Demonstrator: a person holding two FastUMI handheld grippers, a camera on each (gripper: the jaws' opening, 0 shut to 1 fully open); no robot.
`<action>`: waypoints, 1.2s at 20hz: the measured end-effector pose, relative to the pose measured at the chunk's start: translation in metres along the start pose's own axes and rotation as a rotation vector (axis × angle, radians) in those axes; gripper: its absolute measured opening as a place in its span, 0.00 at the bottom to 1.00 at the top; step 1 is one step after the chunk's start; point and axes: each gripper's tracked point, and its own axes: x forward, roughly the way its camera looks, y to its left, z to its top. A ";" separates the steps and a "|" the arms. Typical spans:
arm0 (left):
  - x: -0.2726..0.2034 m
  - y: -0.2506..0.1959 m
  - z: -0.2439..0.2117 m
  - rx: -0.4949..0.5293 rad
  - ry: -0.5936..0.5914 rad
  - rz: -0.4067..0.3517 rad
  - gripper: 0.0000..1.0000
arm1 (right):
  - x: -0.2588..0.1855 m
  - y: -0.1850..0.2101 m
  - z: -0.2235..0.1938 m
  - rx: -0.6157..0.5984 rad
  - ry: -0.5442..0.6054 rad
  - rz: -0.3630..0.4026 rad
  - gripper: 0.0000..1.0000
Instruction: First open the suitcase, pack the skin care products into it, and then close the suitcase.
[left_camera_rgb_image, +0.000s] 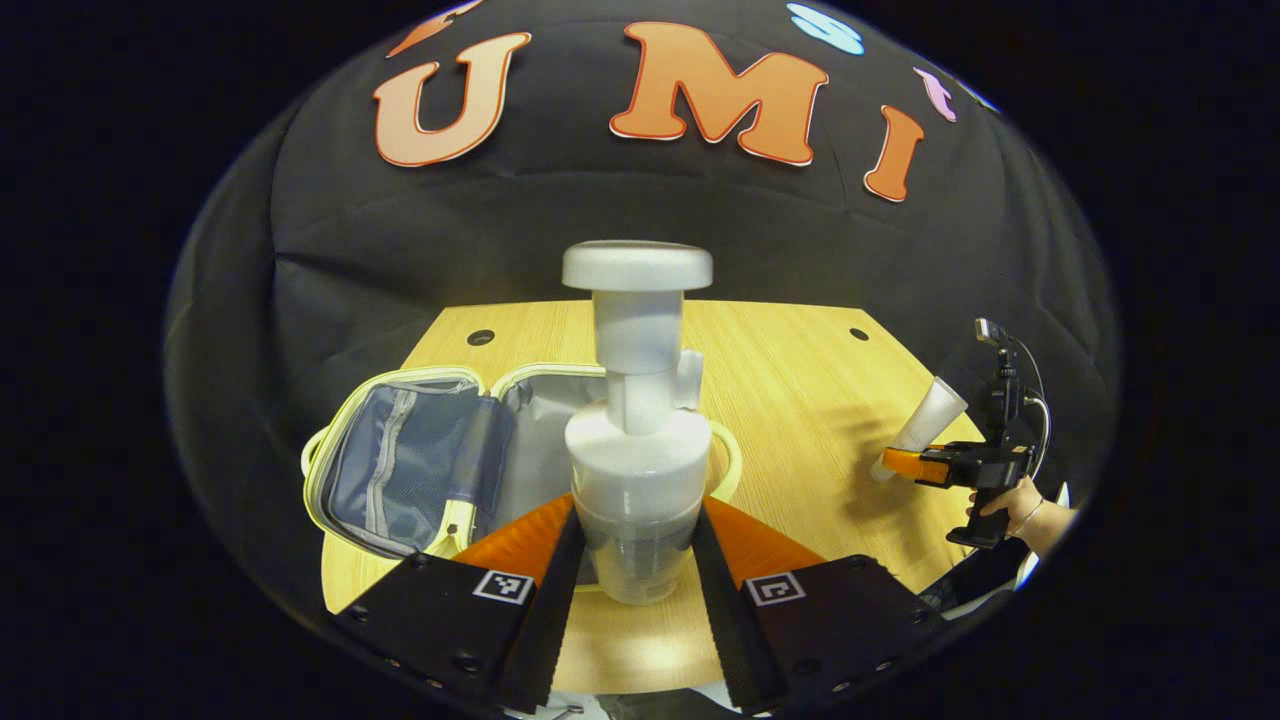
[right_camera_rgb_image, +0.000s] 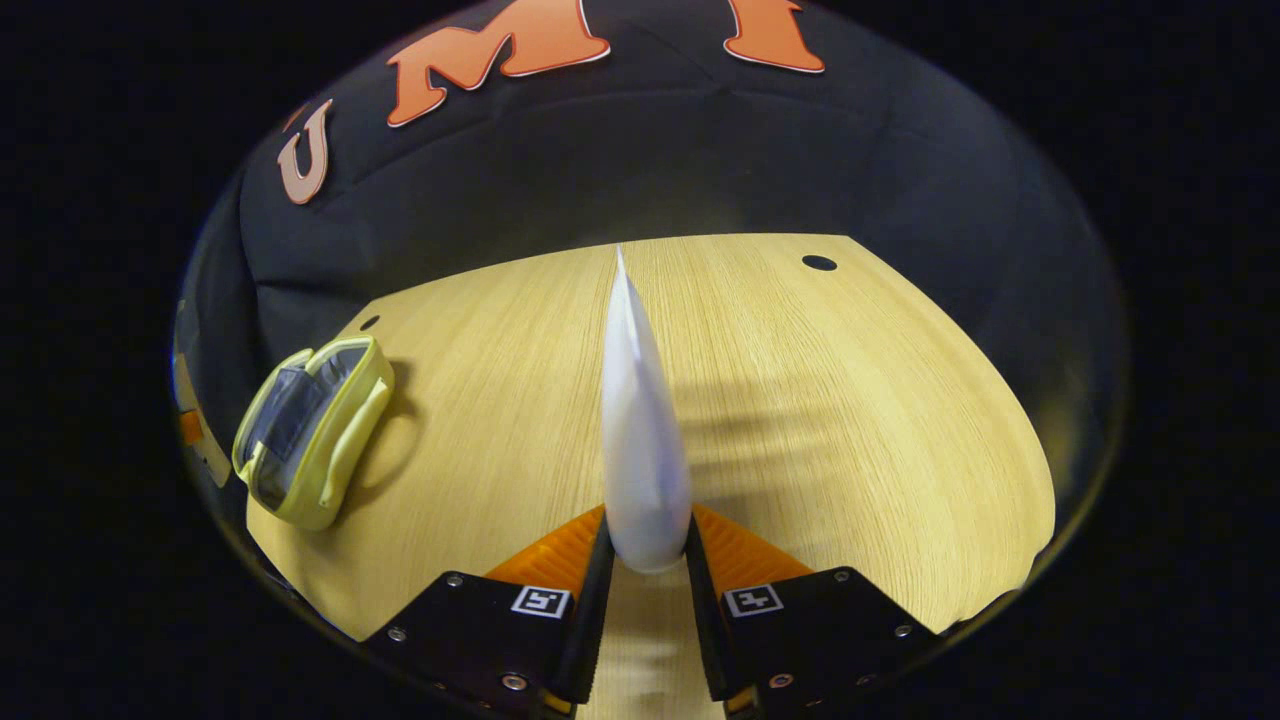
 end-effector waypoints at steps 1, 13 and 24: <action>0.002 0.004 0.004 -0.002 0.017 -0.012 0.63 | -0.006 0.003 0.003 0.016 0.000 0.009 0.42; 0.073 0.063 0.009 0.053 0.400 -0.141 0.63 | -0.066 0.028 0.040 0.155 -0.037 0.010 0.37; 0.146 0.097 -0.039 0.027 0.718 -0.133 0.63 | -0.090 0.028 0.013 0.245 0.022 -0.062 0.42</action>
